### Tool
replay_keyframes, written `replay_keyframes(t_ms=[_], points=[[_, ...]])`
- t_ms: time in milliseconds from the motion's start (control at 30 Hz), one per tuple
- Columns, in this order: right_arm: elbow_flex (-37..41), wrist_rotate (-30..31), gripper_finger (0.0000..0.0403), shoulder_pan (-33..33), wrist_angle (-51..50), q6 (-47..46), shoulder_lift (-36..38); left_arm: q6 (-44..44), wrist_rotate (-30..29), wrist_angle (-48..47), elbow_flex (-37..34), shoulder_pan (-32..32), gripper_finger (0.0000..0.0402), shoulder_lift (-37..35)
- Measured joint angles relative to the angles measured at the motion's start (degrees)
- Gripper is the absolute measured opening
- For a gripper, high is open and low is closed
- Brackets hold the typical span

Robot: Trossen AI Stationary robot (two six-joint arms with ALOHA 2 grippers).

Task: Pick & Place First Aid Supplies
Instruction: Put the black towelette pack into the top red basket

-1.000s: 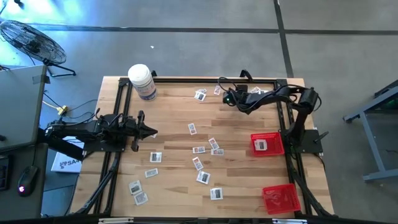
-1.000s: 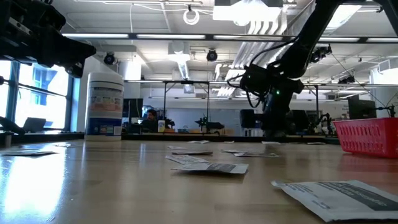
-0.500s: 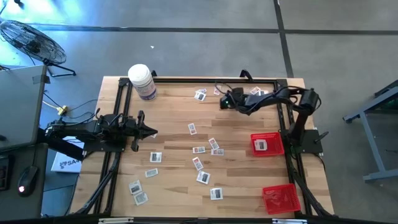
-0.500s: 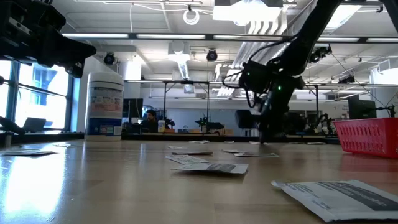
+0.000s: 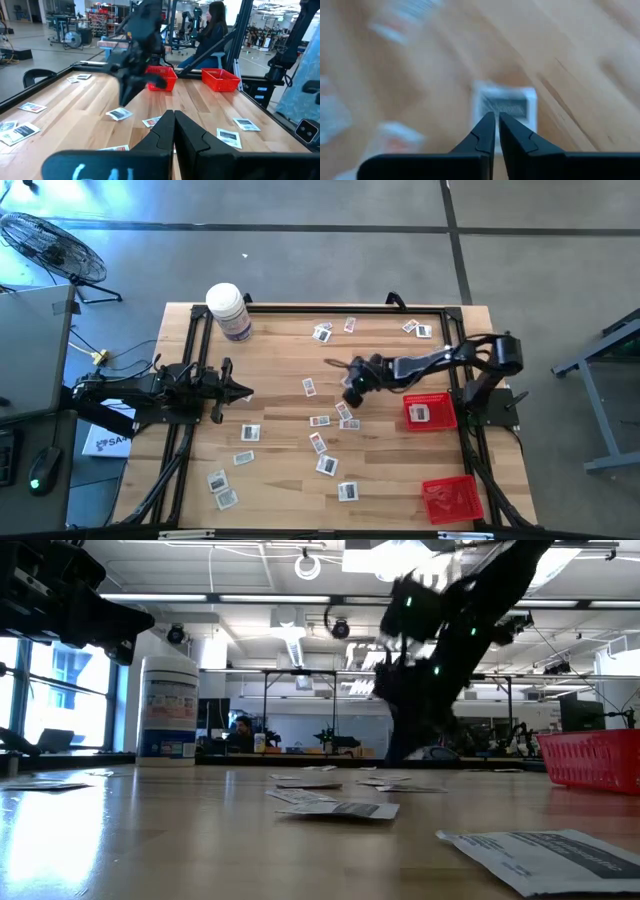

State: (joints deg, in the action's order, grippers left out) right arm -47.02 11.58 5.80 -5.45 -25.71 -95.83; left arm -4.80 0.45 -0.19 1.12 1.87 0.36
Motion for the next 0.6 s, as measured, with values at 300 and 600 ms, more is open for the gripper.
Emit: replay_keyframes(t_ms=[300, 600], points=[[-0.2, 4.9, 0.0095, -8.1, 7.4, 9.6, 0.4, 0.0, 0.0, 0.0, 0.0, 0.0, 0.0000, 0.0], [-0.1, 16.1, 0.0160, -9.2, 15.5, 10.3, -7.3, 0.0, 0.0, 0.0, 0.0, 0.0, 0.0000, 0.0]])
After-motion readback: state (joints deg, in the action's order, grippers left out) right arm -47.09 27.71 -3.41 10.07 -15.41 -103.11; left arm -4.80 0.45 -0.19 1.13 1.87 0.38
